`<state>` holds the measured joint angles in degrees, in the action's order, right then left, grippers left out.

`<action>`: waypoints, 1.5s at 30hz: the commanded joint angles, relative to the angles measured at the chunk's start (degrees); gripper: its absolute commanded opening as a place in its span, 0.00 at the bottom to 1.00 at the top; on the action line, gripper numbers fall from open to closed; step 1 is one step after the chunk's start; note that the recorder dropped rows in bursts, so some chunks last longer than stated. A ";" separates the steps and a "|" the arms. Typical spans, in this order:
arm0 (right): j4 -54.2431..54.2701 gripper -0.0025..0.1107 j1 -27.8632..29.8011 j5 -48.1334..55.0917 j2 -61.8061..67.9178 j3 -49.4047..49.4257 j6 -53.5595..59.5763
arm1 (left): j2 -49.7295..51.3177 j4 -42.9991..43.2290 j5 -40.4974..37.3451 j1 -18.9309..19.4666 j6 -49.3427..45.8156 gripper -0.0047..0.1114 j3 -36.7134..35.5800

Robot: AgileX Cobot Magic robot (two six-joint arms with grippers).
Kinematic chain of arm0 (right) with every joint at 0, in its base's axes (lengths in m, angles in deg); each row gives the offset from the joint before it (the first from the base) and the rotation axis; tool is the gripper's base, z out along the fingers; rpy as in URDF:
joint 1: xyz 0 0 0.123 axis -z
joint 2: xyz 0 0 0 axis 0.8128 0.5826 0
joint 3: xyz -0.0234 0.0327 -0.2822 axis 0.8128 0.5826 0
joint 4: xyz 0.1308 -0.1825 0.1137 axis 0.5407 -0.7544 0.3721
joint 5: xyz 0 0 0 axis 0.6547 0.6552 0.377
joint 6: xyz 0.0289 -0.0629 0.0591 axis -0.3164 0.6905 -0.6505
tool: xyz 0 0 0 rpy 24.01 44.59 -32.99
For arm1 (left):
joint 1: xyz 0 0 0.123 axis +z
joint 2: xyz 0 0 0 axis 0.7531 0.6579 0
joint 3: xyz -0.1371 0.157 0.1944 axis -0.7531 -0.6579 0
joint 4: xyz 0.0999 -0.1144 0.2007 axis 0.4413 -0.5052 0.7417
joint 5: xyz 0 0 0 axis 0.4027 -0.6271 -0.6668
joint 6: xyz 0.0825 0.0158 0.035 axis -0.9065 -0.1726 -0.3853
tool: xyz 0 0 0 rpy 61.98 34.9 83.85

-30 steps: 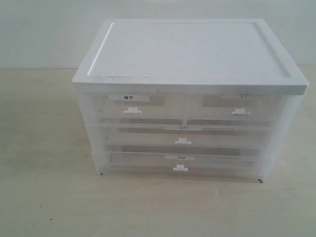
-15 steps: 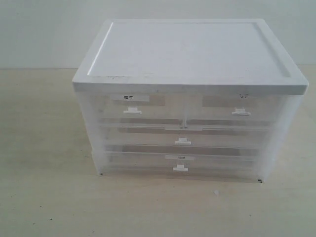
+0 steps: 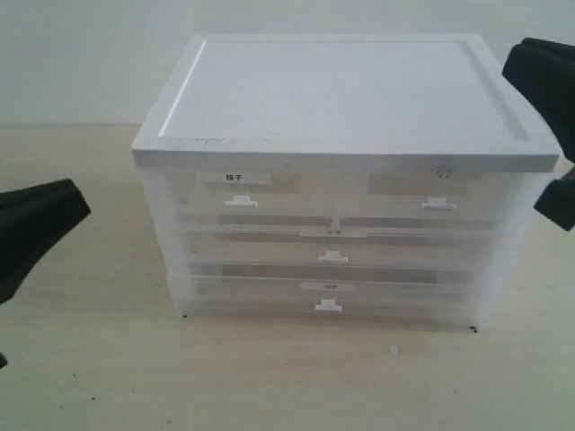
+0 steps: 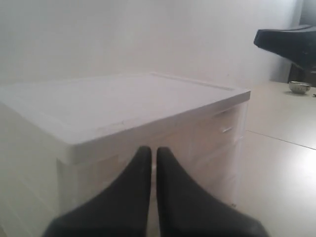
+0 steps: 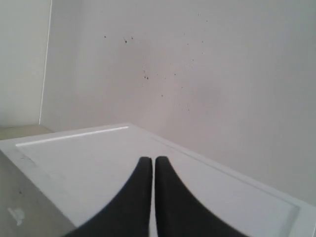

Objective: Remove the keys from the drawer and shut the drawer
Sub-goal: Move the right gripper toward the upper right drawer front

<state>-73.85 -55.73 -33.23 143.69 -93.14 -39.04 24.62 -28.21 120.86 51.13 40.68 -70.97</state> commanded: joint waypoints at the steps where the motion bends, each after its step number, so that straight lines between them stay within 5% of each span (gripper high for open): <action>1: -0.83 0.02 0.20 -0.90 3.96 -4.52 0.95 | 13.25 -2.92 2.33 -0.74 -7.09 0.08 1.12; 13: 4.45 0.02 0.20 9.66 4.45 -17.53 2.37 | 29.84 -5.34 2.33 -10.24 -14.13 0.08 9.72; 23: 14.53 0.02 0.20 22.79 5.10 -29.11 2.20 | 30.96 -9.31 2.33 -10.79 -15.84 0.08 10.99; 30: -2.99 0.02 -0.27 46.29 6.65 -34.61 -2.40 | 30.96 -8.84 2.33 -10.79 -15.84 0.08 10.99; 33: -4.07 0.02 -3.14 63.78 6.53 -35.87 -2.73 | 30.96 -7.95 2.33 -10.79 -15.84 0.08 10.99; 37: 0.36 0.02 -8.29 72.02 6.64 -35.65 0.58 | 30.96 -7.73 2.33 -10.79 -15.84 0.08 10.99; 45: 24.70 0.02 -27.96 97.48 6.64 -42.25 33.87 | 30.96 -6.51 2.33 -10.79 -15.59 0.08 10.99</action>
<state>-54.22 -78.58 57.54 150.40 -132.80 -13.96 55.28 -35.55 122.55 40.84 25.19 -60.22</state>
